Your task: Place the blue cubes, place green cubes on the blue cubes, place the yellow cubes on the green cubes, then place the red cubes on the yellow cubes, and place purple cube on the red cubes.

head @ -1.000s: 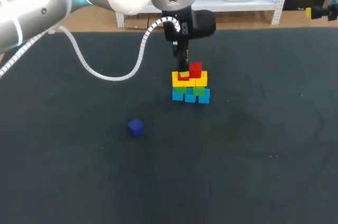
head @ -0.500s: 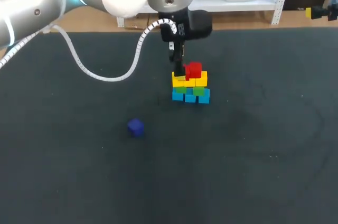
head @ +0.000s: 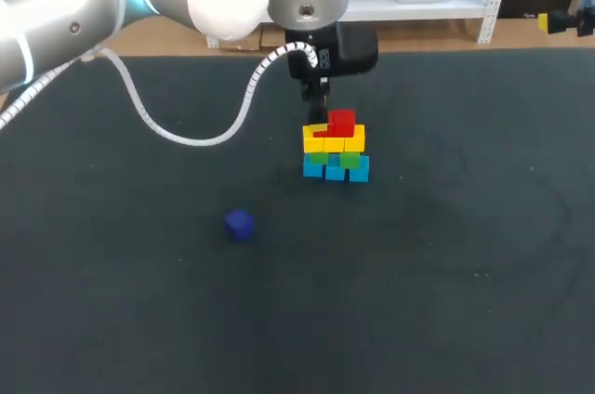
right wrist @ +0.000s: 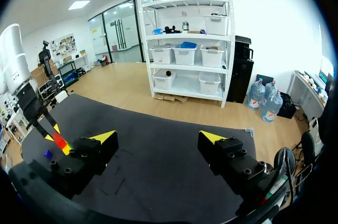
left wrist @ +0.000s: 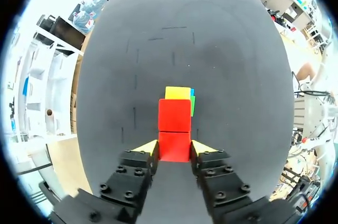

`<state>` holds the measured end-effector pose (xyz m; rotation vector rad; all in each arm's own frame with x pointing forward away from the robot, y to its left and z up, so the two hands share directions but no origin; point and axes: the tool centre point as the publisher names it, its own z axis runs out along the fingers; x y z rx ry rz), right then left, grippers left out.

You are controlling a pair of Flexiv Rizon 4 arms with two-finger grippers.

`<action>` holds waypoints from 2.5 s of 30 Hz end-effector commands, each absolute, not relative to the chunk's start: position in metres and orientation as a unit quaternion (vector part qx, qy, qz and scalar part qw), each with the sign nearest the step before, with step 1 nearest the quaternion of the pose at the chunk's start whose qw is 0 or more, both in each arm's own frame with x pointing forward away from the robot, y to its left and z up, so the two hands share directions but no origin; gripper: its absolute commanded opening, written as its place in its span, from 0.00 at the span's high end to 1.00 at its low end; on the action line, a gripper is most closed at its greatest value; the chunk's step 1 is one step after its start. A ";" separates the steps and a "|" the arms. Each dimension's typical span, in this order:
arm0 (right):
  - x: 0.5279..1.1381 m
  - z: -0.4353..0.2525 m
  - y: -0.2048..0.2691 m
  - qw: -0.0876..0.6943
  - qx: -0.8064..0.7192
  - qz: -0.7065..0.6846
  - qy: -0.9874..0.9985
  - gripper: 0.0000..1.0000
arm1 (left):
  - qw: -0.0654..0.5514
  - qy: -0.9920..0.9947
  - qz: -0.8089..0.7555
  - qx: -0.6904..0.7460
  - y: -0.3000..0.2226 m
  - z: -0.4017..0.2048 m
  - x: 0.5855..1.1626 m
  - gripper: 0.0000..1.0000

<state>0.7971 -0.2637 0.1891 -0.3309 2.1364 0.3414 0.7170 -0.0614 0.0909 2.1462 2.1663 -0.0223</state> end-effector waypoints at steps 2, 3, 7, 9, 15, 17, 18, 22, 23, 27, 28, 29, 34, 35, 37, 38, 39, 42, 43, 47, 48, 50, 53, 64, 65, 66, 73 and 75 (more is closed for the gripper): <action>0.797 0.189 -0.264 0.459 -0.135 0.139 0.867 0.00 | 0.046 0.709 -0.007 0.704 -0.062 0.091 0.717 0.67; 0.797 0.189 -0.264 0.459 -0.135 0.139 0.867 0.00 | 0.046 0.708 -0.008 0.704 -0.062 0.091 0.717 0.67; 0.797 0.189 -0.264 0.459 -0.135 0.139 0.867 0.00 | 0.046 0.707 -0.015 0.706 -0.064 0.092 0.716 0.58; 0.797 0.189 -0.264 0.459 -0.135 0.139 0.867 0.00 | 0.050 0.697 -0.005 0.715 -0.064 0.093 0.714 0.31; 0.797 0.189 -0.264 0.459 -0.135 0.139 0.867 0.00 | 0.053 0.700 -0.015 0.712 -0.065 0.100 0.708 0.00; 0.797 0.189 -0.264 0.459 -0.135 0.139 0.867 0.00 | 0.054 0.700 -0.007 0.712 -0.062 0.101 0.708 0.00; 0.797 0.189 -0.264 0.459 -0.135 0.139 0.867 0.00 | 0.054 0.701 -0.005 0.711 -0.060 0.101 0.708 0.00; 0.797 0.189 -0.264 0.459 -0.135 0.139 0.867 0.00 | 0.064 0.712 -0.004 0.699 -0.045 0.107 0.703 0.00; 0.797 0.189 -0.264 0.459 -0.135 0.139 0.867 0.00 | 0.068 0.716 -0.005 0.695 -0.040 0.109 0.700 0.00; 0.797 0.189 -0.264 0.459 -0.135 0.139 0.867 0.00 | 0.086 0.748 0.001 0.658 -0.018 0.118 0.685 0.00; 0.797 0.189 -0.264 0.459 -0.135 0.139 0.867 0.00 | 0.092 0.757 -0.001 0.647 -0.014 0.120 0.680 0.00; 0.797 0.189 -0.264 0.459 -0.135 0.139 0.867 0.00 | 0.093 0.764 -0.007 0.639 -0.010 0.123 0.674 0.00; 0.797 0.189 -0.264 0.459 -0.135 0.139 0.867 0.00 | 0.108 0.796 -0.019 0.595 0.007 0.130 0.657 0.00; 0.797 0.189 -0.264 0.459 -0.135 0.139 0.867 0.00 | 0.111 0.802 -0.022 0.587 0.009 0.130 0.655 0.00; 0.797 0.189 -0.264 0.459 -0.135 0.139 0.867 0.00 | 0.114 0.810 -0.031 0.575 0.015 0.131 0.648 0.00; 0.797 0.189 -0.264 0.459 -0.135 0.139 0.867 0.00 | 0.115 0.814 -0.035 0.568 0.018 0.131 0.645 0.00; 0.797 0.189 -0.264 0.459 -0.135 0.139 0.867 0.00 | 0.119 0.818 -0.039 0.562 0.021 0.132 0.641 0.00; 0.797 0.189 -0.264 0.459 -0.135 0.139 0.867 0.00 | 0.127 0.830 -0.044 0.542 0.028 0.132 0.629 0.00; 0.797 0.189 -0.264 0.459 -0.135 0.139 0.867 0.00 | 0.130 0.832 -0.042 0.537 0.029 0.131 0.624 0.00; 0.797 0.189 -0.264 0.459 -0.135 0.139 0.867 0.00 | 0.124 0.839 -0.035 0.528 0.036 0.120 0.607 0.00; 0.797 0.189 -0.264 0.459 -0.135 0.139 0.867 0.00 | 0.114 0.841 -0.042 0.527 0.038 0.115 0.604 0.00; 0.797 0.189 -0.264 0.459 -0.135 0.139 0.867 0.00 | 0.100 0.842 -0.041 0.529 0.041 0.103 0.596 0.00; 0.797 0.189 -0.264 0.459 -0.135 0.139 0.867 0.00 | 0.082 0.851 -0.039 0.517 0.046 0.082 0.592 0.00; 0.797 0.189 -0.264 0.459 -0.135 0.139 0.867 0.00 | 0.070 0.877 -0.047 0.473 0.057 0.038 0.588 0.00; 0.797 0.189 -0.264 0.459 -0.135 0.139 0.867 0.00 | 0.070 0.879 -0.049 0.469 0.058 0.036 0.589 0.00; 0.797 0.189 -0.264 0.459 -0.135 0.139 0.867 0.00 | 0.069 0.880 -0.052 0.468 0.059 0.033 0.590 0.00; 0.797 0.189 -0.264 0.459 -0.135 0.139 0.867 0.00 | 0.040 0.882 -0.059 0.465 0.059 0.012 0.593 0.00; 0.797 0.189 -0.264 0.459 -0.135 0.139 0.867 0.00 | 0.035 0.882 -0.056 0.466 0.058 0.008 0.593 0.00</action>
